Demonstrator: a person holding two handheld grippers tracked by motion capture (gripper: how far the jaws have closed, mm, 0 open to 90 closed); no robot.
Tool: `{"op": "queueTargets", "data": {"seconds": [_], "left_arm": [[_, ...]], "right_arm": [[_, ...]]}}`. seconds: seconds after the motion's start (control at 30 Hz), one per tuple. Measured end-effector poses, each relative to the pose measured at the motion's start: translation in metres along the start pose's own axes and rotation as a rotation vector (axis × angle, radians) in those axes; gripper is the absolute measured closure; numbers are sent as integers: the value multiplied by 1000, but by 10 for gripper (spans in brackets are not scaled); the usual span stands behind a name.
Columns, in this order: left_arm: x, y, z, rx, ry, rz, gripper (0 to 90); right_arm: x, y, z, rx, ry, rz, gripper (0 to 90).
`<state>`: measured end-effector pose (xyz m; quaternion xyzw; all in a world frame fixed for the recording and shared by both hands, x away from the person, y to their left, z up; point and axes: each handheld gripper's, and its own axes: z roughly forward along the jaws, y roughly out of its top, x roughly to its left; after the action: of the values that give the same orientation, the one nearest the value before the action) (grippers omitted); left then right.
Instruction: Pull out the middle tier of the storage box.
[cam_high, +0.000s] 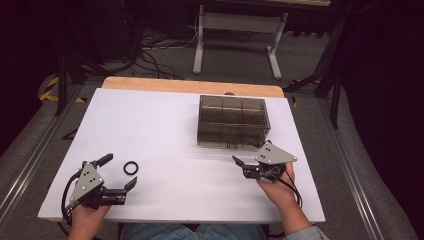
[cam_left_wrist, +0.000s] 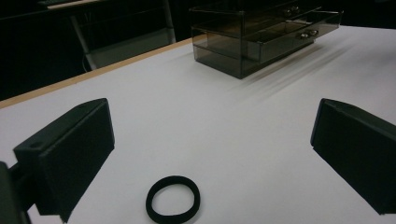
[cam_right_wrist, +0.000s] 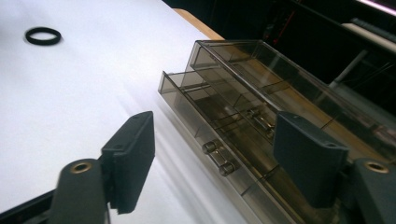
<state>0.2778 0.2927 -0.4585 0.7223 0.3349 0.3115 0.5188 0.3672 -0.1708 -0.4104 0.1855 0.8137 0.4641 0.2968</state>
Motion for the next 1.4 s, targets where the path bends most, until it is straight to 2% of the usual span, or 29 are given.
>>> {"op": "queueTargets", "data": {"seconds": [0.13,0.17,0.23,0.3,0.43,0.57,0.7,0.83,1.07,1.17,1.27,1.33,1.4], "left_arm": [[0,0,0,0,0,-2,3],[0,0,1,2,-1,1,3],[0,0,1,5,0,0,3],[0,0,1,6,2,0,3],[0,-1,1,5,6,-5,3],[0,-1,1,5,7,-4,3],[0,-1,1,6,7,-4,3],[0,-1,1,4,9,-5,3],[1,-1,1,8,5,1,3],[1,-1,1,4,9,-7,3],[1,0,1,4,8,-6,3],[0,0,2,7,6,-2,3],[0,-1,2,8,6,-2,3]], "right_arm": [[-5,0,1,-7,42,53,191],[-7,1,2,-16,77,68,136],[-8,4,4,-11,109,72,95],[-8,7,6,-7,132,67,79],[-16,11,7,1,190,97,94],[-26,16,5,16,209,63,165],[-33,21,8,58,238,42,211],[-37,24,11,92,241,11,258],[-47,31,20,185,245,-50,305],[-53,30,26,214,281,-74,316],[-54,28,32,238,303,-114,333],[-53,28,36,245,301,-131,341],[-52,28,39,264,295,-129,353]]}}
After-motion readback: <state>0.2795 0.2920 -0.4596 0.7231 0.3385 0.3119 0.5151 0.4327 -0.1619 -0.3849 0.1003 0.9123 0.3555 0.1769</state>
